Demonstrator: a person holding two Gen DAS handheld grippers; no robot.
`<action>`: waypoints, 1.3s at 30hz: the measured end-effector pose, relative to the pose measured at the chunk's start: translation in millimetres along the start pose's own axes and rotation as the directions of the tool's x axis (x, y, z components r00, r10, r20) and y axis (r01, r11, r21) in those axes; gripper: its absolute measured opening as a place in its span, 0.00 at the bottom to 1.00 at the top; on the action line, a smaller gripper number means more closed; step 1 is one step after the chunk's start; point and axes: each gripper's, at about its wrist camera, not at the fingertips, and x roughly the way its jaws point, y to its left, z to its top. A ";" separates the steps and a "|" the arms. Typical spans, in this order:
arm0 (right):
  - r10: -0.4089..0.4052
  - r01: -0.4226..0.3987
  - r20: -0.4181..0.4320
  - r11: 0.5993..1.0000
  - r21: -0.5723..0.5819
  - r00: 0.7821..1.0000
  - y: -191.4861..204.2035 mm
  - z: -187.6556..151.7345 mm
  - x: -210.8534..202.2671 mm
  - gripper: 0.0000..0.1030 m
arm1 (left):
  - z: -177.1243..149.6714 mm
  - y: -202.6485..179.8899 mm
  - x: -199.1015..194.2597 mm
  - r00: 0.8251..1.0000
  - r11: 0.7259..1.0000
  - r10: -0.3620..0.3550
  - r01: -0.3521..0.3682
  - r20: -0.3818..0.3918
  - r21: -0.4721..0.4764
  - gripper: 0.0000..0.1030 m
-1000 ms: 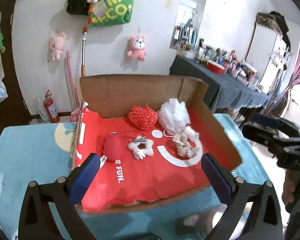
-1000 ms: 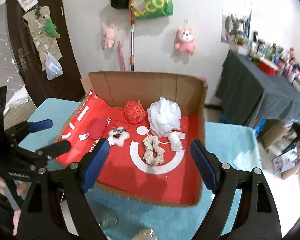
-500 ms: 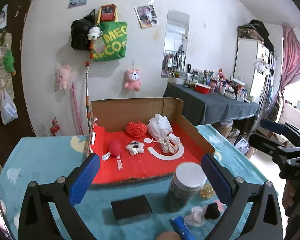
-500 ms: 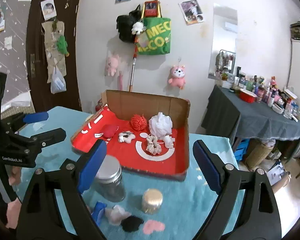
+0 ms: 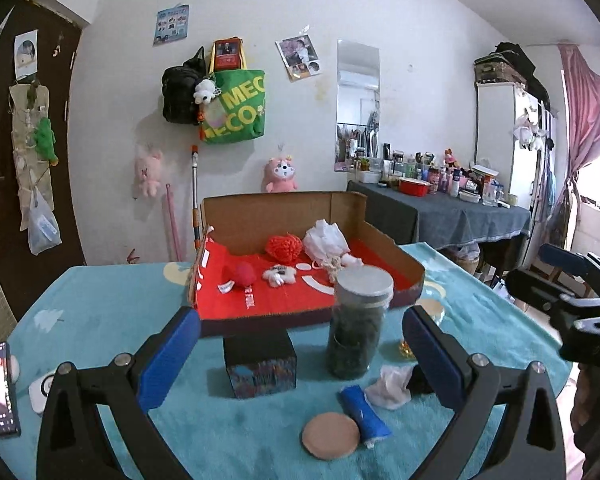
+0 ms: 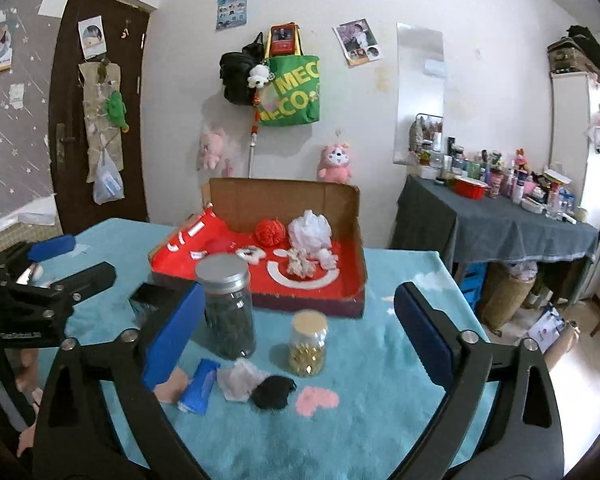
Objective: Organize soft objects
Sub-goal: 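Withdraw both tools from the box toward the remaining table items, then grasp the beige round sponge with the left tool while the right tool grasps the black knitted scrunchie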
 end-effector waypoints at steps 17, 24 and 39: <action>-0.027 0.033 -0.145 0.999 0.041 0.989 2.9 -72.9 28.5 0.94 | -81.0 -1.5 41.0 0.977 0.999 -0.028 0.019 -0.211 -0.046 1.00; 0.005 0.015 -0.223 0.996 0.084 0.975 0.0 -91.0 46.0 0.94 | -98.8 0.7 58.8 0.948 0.997 -0.053 0.034 -0.315 -0.066 1.00; 0.075 -0.028 -0.342 0.990 0.142 0.937 -13.2 -93.5 80.8 0.94 | -100.1 1.5 88.5 0.876 0.998 -0.045 0.058 -0.481 0.010 1.00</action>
